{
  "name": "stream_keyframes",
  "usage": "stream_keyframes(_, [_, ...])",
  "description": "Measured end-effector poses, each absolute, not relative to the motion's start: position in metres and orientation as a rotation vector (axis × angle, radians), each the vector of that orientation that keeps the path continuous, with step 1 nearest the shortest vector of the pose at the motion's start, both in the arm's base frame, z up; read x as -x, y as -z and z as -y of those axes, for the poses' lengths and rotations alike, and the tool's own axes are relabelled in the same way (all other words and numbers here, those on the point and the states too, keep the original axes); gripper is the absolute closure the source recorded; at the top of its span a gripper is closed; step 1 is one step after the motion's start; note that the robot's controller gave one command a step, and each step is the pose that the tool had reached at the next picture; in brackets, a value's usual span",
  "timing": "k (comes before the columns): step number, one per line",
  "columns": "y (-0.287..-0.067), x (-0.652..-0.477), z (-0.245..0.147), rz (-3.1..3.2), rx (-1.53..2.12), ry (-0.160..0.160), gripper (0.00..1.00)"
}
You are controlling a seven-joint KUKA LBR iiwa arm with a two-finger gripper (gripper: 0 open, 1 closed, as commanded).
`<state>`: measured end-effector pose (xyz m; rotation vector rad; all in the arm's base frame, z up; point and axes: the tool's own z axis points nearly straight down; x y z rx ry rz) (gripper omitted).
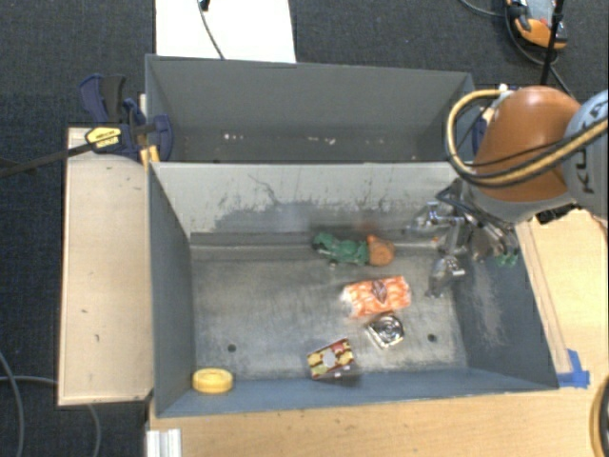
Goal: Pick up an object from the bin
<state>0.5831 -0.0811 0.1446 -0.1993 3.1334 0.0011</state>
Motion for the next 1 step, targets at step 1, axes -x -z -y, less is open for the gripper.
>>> stream_keyframes(1, [-0.1448,-0.5832,0.0814,-3.133,0.2,-0.001,0.0])
